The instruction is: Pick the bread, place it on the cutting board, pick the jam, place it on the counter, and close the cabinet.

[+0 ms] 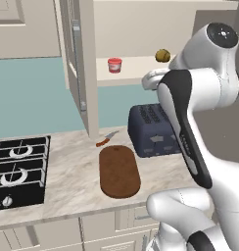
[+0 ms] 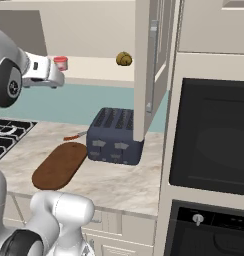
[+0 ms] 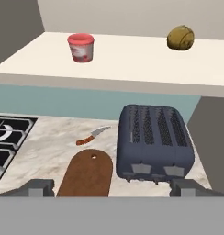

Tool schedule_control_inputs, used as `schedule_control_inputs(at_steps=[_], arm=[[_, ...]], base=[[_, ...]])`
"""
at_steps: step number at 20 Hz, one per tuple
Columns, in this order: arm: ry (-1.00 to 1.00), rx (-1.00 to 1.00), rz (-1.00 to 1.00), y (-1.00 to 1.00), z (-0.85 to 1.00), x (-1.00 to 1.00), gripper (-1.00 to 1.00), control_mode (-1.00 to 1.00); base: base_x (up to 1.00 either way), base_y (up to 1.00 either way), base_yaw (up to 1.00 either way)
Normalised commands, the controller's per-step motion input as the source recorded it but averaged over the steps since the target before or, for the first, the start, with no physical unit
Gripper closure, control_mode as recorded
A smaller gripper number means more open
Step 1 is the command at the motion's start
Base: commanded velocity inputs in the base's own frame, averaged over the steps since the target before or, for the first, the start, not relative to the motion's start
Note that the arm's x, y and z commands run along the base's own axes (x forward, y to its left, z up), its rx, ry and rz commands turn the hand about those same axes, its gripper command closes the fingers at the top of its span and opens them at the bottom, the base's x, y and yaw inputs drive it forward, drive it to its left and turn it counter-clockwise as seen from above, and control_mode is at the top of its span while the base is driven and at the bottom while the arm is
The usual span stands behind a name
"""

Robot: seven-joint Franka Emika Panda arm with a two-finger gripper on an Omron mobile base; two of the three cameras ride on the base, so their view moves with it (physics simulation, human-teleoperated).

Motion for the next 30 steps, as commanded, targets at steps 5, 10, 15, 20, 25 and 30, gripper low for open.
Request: schedule_control_inputs(at_steps=[5,10,15,20,25,30], arm=[[0.00,0.03,0.01,0.26,0.01,0.02,-1.00,-1.00],[-0.01,0.09,0.06,0.07,0.00,0.03,-1.00,-1.00],[-0.03,0.09,0.05,0.05,0.00,0.16,-1.00,-1.00],[-0.07,0.00,0.02,0.11,0.00,0.29,-1.00,-1.00],[-0.04,0.00,0.00,0.16,0.00,0.43,-1.00,-1.00],[0.00,0.00,0.00,0.14,0.01,0.37,-1.00,-1.00]], base=[[0.00,0.00,0.00],[0.00,0.00,0.00],[0.00,0.00,0.00],[0.00,0.00,0.00],[0.00,0.00,0.00],[0.00,0.00,0.00]])
